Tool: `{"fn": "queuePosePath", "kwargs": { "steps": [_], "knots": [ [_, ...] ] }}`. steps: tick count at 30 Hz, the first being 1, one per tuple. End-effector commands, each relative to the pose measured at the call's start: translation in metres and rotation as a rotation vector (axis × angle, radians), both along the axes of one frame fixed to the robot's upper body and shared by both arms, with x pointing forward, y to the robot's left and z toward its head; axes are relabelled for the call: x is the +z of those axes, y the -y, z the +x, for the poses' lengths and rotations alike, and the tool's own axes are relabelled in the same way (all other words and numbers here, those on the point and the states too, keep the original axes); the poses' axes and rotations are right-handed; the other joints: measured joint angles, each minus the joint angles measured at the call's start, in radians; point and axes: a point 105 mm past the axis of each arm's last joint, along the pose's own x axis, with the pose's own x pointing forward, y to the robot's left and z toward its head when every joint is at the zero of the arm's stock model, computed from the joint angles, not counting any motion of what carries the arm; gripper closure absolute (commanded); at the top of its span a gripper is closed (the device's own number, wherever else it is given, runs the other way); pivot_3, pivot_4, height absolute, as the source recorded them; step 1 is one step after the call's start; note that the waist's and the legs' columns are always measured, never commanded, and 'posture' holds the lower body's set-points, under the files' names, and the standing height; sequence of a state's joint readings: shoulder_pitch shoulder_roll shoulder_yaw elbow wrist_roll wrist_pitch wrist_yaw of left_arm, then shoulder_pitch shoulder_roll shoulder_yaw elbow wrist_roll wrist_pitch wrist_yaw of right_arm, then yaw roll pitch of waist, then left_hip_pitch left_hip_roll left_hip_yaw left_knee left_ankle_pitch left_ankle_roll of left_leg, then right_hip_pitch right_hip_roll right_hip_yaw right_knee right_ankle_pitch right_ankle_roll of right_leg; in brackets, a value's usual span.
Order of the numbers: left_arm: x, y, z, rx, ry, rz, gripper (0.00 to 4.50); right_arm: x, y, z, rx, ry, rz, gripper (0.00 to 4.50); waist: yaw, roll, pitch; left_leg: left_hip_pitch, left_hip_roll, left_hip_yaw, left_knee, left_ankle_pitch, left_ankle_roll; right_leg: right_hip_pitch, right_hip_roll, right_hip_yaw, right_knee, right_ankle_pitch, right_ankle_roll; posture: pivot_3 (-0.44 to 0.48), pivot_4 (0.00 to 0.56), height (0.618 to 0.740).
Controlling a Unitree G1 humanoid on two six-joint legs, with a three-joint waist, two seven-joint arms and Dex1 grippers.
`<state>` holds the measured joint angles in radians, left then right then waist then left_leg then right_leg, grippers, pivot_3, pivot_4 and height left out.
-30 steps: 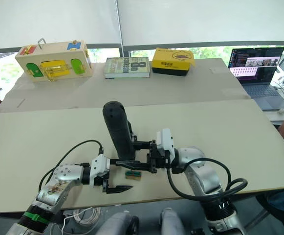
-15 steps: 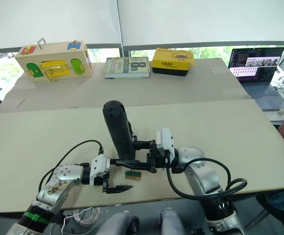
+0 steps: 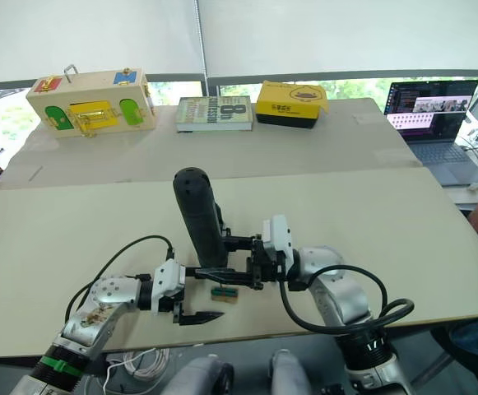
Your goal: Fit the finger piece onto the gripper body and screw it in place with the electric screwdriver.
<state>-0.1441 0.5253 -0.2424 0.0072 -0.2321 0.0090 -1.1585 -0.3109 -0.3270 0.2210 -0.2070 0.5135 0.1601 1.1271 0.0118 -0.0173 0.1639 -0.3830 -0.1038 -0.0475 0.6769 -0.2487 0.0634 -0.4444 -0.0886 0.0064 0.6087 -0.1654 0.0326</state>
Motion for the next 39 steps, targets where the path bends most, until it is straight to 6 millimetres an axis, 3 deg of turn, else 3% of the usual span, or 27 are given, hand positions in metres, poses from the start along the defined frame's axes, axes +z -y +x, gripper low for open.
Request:
{"fn": "queuePosePath", "kwargs": {
  "steps": [1, 26, 39],
  "knots": [
    [-0.0133, 0.0016, -0.0084, -0.013, -0.06, 0.028, 0.06, 0.0139, 0.0014, 0.0012, -0.007, 0.056, 0.033, 2.58, 0.0, 0.0, 0.0, 0.0, 0.0, 0.0, 0.0, 0.0, 0.0, 0.0, 0.0, 0.0, 0.0, 0.0, 0.0, 0.0, 0.15, 0.74],
    [-0.0131, 0.0006, -0.0082, -0.011, -0.06, 0.03, 0.06, 0.0123, 0.0034, 0.0055, -0.031, 0.022, 0.029, 2.58, 0.0, 0.0, 0.0, 0.0, 0.0, 0.0, 0.0, 0.0, 0.0, 0.001, 0.0, 0.0, 0.0, -0.001, 0.001, 0.0, 0.15, 0.74],
    [-0.0135, 0.0004, -0.0082, -0.01, -0.059, 0.032, 0.06, 0.0039, 0.0014, -0.0043, 0.024, 0.004, -0.014, 2.58, 0.0, 0.0, 0.0, 0.002, 0.0, 0.0, -0.001, 0.0, 0.0, 0.002, -0.001, 0.0, -0.001, -0.001, 0.002, 0.0, 0.15, 0.74]
  ]
}}
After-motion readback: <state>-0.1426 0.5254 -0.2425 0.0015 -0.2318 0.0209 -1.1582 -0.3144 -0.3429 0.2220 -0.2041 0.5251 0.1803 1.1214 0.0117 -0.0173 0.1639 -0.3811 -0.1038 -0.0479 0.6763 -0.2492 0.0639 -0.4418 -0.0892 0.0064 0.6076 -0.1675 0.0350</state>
